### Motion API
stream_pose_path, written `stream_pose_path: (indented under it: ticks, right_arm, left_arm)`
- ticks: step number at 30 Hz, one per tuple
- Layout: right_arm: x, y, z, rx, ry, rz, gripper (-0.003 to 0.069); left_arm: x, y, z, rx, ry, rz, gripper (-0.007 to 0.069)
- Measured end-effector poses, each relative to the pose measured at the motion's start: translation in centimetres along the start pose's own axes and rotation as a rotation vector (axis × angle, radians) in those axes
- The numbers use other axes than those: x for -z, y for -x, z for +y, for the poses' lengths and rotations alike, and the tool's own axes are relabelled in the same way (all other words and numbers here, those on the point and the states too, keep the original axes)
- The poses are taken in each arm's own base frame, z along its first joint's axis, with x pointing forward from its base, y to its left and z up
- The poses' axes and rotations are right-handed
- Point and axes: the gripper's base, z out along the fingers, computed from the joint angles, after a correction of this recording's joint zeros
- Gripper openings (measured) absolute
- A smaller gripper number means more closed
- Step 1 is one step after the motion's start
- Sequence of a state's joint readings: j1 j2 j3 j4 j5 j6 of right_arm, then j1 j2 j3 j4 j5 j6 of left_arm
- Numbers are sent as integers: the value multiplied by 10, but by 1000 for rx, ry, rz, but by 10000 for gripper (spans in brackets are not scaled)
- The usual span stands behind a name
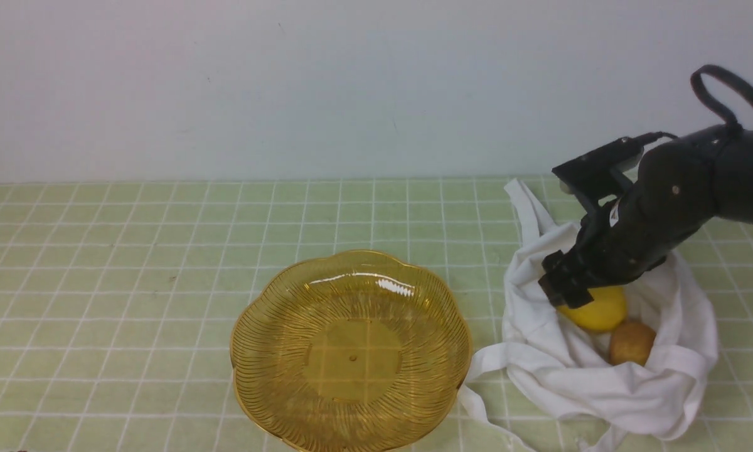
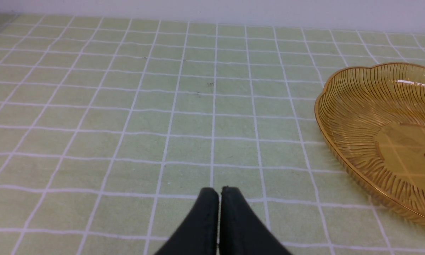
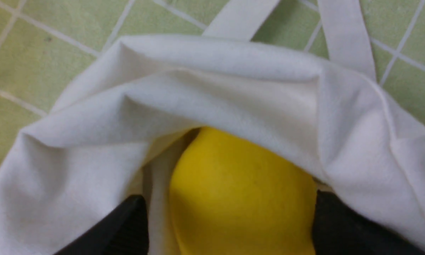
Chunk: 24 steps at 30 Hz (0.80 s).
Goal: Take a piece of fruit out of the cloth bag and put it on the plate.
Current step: Use the right arm to grab a lemon from the bag, then use the right arm to put the lemon into the empty plate on the left
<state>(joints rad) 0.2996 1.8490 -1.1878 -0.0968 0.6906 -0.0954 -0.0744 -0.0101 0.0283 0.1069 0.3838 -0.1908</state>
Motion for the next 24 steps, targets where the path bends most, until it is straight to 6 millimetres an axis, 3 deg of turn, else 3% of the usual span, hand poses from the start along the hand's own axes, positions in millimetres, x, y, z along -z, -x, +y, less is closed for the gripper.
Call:
stream_pose_path:
  ticks: [6, 13, 17, 24]
  right_arm:
    - [-12, -3, -1, 0, -25, 36, 561]
    - [-12, -3, -1, -4, -26, 37, 559]
    - [-12, -3, -1, -5, -26, 41, 519]
    - [-4, 2, -4, -22, -24, 143, 517]
  left_arm:
    - [0, 0, 0, 0, 0, 0, -8]
    - [0, 0, 0, 0, 0, 0, -8]
    - [0, 0, 0, 0, 0, 0, -8]
    - [0, 0, 0, 0, 0, 0, -8]
